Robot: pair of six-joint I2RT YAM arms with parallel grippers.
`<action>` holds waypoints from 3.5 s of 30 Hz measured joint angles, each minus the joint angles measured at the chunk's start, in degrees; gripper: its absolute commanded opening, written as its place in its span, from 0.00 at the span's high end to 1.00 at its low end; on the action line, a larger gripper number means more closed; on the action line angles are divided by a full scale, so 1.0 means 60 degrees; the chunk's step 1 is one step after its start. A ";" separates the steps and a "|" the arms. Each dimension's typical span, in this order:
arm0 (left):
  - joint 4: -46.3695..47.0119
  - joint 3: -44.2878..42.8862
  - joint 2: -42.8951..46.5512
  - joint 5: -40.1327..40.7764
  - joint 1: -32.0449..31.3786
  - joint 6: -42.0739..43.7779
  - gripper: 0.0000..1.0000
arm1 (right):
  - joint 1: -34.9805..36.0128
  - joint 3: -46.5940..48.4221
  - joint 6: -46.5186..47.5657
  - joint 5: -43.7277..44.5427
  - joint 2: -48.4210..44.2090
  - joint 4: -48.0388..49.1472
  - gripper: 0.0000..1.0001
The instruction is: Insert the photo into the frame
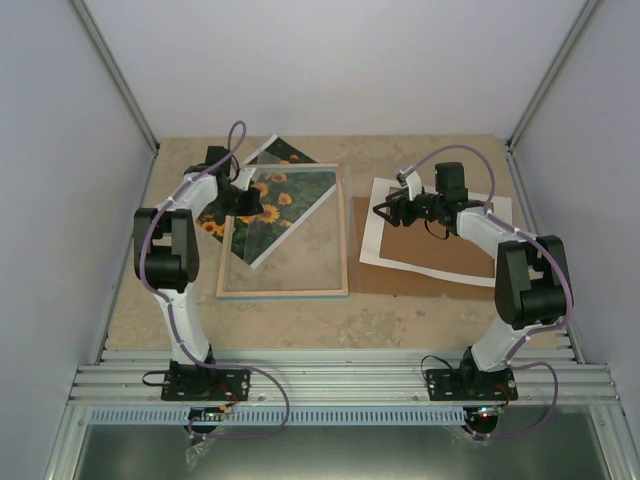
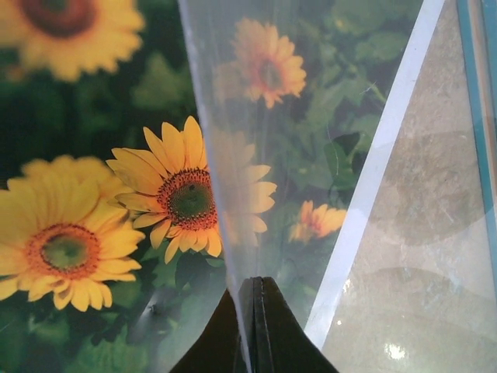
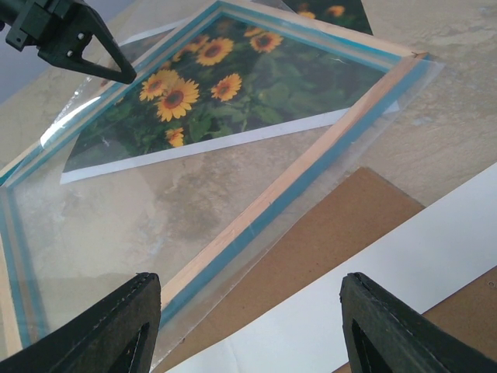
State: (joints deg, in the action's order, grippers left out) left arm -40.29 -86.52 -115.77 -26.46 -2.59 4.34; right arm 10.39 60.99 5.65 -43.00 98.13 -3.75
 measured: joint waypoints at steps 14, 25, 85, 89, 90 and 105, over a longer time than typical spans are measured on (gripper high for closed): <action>0.0197 -0.0146 -0.0495 0.0357 0.0055 -0.0011 1.00 | 0.0000 0.0000 0.0055 0.0029 0.0000 0.0000 0.36; 0.0204 -0.0215 -0.0437 0.0153 0.0073 0.0284 1.00 | 0.0000 0.0284 0.0197 0.0029 0.0299 -0.0080 0.35; 0.0914 0.0448 0.0266 0.1133 0.0087 0.0667 1.00 | 0.2459 0.1242 0.1847 -0.0186 0.2044 -0.0466 0.42; 0.0812 0.0211 -0.0033 0.1304 0.0120 0.0707 1.00 | 0.2452 0.1151 0.1876 -0.0178 0.2044 -0.0495 0.42; 0.0805 0.0168 -0.0117 0.1341 0.0127 0.0710 1.00 | 0.2452 0.1137 0.1883 -0.0178 0.2044 -0.0499 0.42; 0.0688 -0.0015 -0.0331 0.1810 0.0135 0.0739 1.00 | 0.2452 0.1122 0.1960 -0.0007 0.2022 -0.0586 0.42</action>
State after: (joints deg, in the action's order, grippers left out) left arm -36.16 -86.61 -117.75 -15.59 -1.78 8.78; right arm 25.10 67.72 17.41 -43.05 110.26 -7.27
